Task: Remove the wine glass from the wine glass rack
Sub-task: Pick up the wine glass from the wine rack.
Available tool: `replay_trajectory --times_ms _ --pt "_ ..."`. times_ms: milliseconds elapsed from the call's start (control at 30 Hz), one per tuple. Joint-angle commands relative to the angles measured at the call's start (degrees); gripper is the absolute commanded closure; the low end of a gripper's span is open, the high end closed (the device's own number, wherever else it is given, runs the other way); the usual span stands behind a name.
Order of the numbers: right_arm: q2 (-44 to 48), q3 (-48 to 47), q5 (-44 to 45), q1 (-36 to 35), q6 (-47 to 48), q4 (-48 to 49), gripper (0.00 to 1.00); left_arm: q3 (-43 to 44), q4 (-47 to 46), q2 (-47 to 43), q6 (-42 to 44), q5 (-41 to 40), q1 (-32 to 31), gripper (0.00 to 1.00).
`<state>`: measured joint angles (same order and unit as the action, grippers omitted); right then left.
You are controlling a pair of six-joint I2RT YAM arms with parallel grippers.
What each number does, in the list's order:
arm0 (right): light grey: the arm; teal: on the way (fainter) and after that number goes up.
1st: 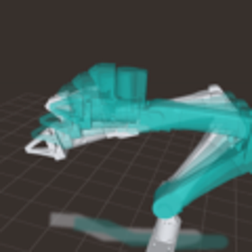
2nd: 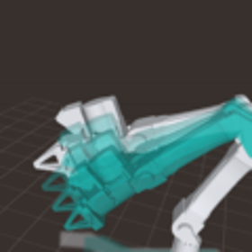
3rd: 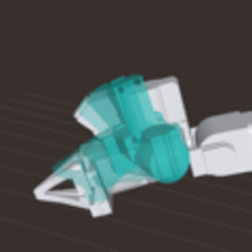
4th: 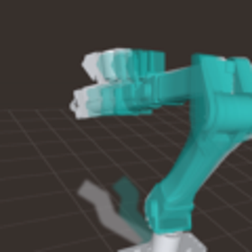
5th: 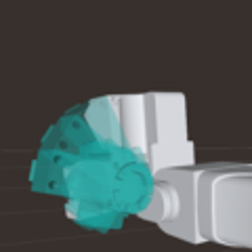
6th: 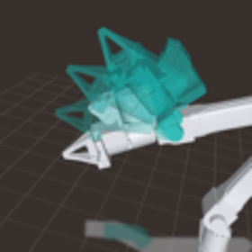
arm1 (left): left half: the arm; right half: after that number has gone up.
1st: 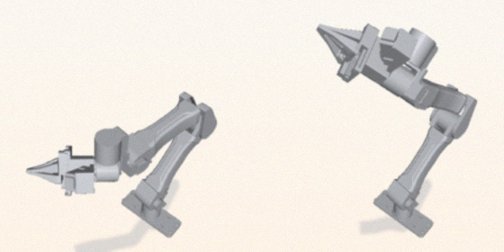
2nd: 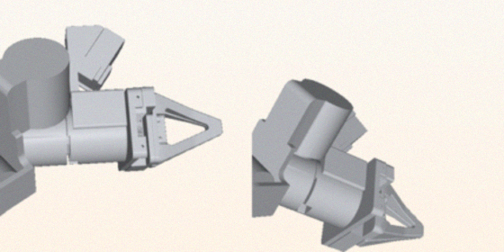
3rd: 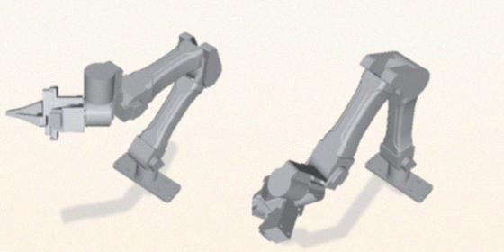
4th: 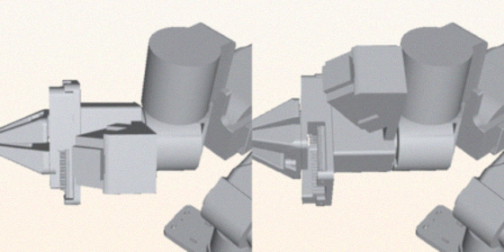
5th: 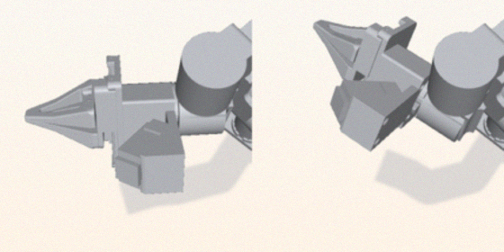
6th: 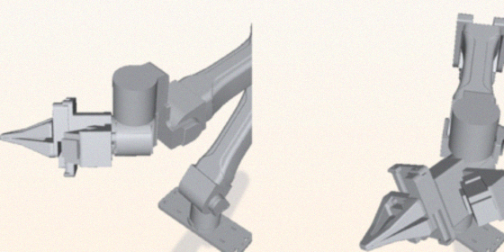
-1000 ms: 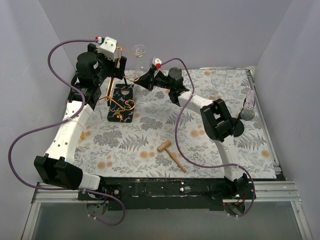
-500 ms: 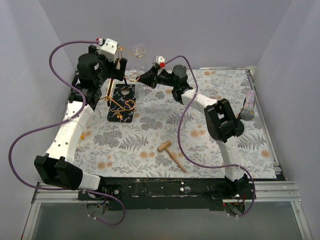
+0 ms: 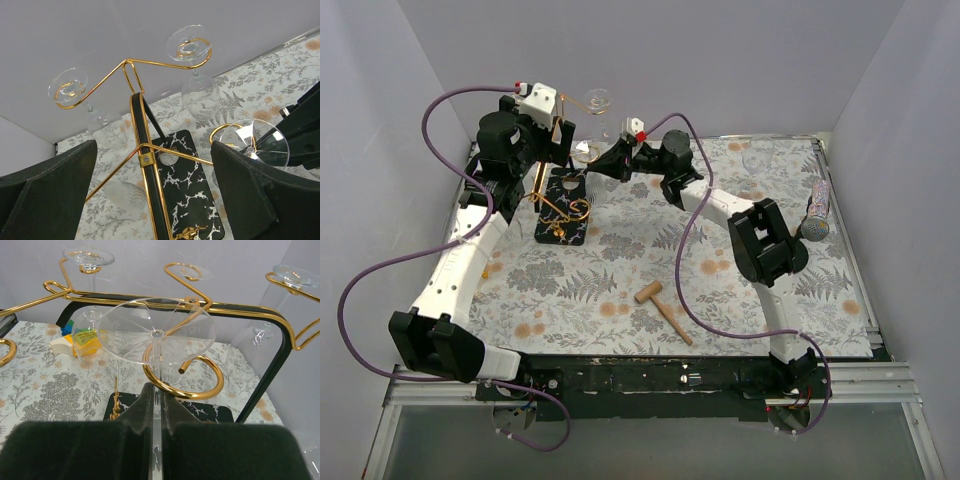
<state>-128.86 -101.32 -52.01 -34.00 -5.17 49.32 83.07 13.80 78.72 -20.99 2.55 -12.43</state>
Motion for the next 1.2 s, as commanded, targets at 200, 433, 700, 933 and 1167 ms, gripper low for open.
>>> replay_trajectory --times_ms 200,433,700,933,1167 --pt "0.9 -0.6 4.4 -1.6 2.2 -0.4 0.99 -1.4 -0.8 -3.6 0.3 0.1 0.3 0.02" --pt "-3.4 -5.9 8.0 -2.6 1.5 -0.7 0.99 -1.4 0.3 -4.5 1.0 0.0 0.3 0.02" --pt "-6.3 -9.6 16.5 -3.5 1.1 -0.5 0.99 -1.7 0.8 -5.0 1.7 -0.3 0.3 0.02" --pt "-7.4 -10.8 25.8 -3.5 1.1 -1.2 0.99 -2.0 0.6 -4.5 1.6 0.1 0.3 0.02" --pt "-7.0 -11.1 27.4 -2.9 0.7 -1.8 0.99 -1.8 0.7 -4.1 1.5 0.1 0.3 0.02"
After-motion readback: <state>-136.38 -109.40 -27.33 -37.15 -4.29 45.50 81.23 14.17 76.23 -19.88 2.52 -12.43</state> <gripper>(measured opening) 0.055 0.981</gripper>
